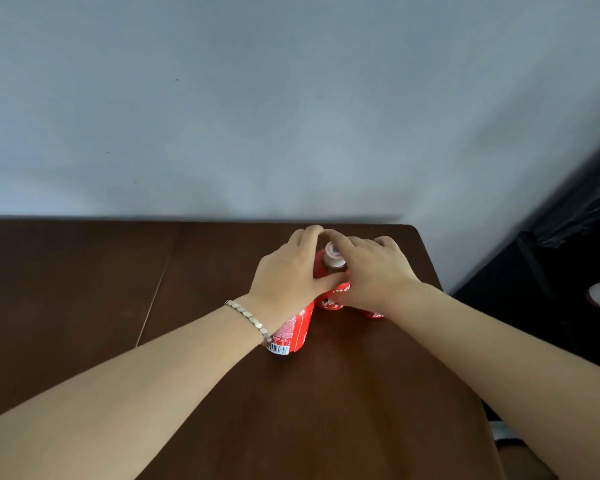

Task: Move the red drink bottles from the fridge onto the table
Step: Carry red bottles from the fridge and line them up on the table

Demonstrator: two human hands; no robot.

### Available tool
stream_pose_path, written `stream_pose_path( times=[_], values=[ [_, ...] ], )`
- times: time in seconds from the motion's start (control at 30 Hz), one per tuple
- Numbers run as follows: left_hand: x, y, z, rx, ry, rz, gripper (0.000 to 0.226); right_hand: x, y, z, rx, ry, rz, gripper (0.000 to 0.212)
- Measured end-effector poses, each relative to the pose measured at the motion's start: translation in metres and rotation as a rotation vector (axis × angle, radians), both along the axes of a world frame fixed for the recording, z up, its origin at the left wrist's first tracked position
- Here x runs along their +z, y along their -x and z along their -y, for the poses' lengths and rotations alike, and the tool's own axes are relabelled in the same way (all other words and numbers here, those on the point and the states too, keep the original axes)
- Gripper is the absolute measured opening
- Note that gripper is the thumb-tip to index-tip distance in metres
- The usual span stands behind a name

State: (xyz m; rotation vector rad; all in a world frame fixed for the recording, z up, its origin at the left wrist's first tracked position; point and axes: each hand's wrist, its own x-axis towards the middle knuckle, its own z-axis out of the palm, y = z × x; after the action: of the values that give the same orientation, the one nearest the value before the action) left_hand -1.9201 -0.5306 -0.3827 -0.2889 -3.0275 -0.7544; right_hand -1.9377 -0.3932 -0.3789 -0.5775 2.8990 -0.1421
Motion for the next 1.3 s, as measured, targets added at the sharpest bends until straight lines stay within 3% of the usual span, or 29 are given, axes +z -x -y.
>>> stream_pose_path(
  times=[0.1,0.17,0.27,0.37,0.57,0.77,0.93,1.1,1.23,1.3],
  values=[
    [-0.002,-0.018,0.017,0.044,0.056,0.040,0.064,0.003,0.011,0.003,-0.051,0.028,0.066,0.080],
    [-0.002,-0.030,0.028,0.039,0.194,0.079,0.067,0.005,0.014,0.004,-0.094,0.047,0.073,0.068],
    [0.004,-0.042,0.035,0.044,0.340,0.313,0.083,0.004,0.013,0.005,-0.100,0.041,0.050,0.064],
    [0.011,-0.040,0.034,0.047,0.316,0.476,0.074,0.005,0.011,0.004,-0.068,0.037,0.052,0.064],
    [0.010,-0.004,0.024,0.024,0.294,0.310,0.068,0.005,0.009,0.004,-0.019,0.012,0.039,0.064],
    [0.012,0.019,0.025,-0.105,0.239,0.239,0.065,0.003,0.010,-0.002,0.002,0.012,-0.003,0.064],
    [0.001,0.016,0.028,-0.091,0.269,0.205,0.059,0.000,0.011,0.000,0.036,-0.031,0.002,0.067],
    [-0.003,0.017,0.028,-0.095,0.301,0.220,0.069,-0.001,0.011,0.001,0.025,-0.071,0.049,0.070],
    [0.003,0.010,0.023,-0.058,0.347,0.319,0.104,0.004,-0.001,0.003,0.016,-0.169,0.077,0.095],
    [0.015,-0.005,0.016,-0.031,0.421,0.260,0.105,0.011,-0.016,0.003,-0.002,-0.097,0.029,0.089]
  ],
)
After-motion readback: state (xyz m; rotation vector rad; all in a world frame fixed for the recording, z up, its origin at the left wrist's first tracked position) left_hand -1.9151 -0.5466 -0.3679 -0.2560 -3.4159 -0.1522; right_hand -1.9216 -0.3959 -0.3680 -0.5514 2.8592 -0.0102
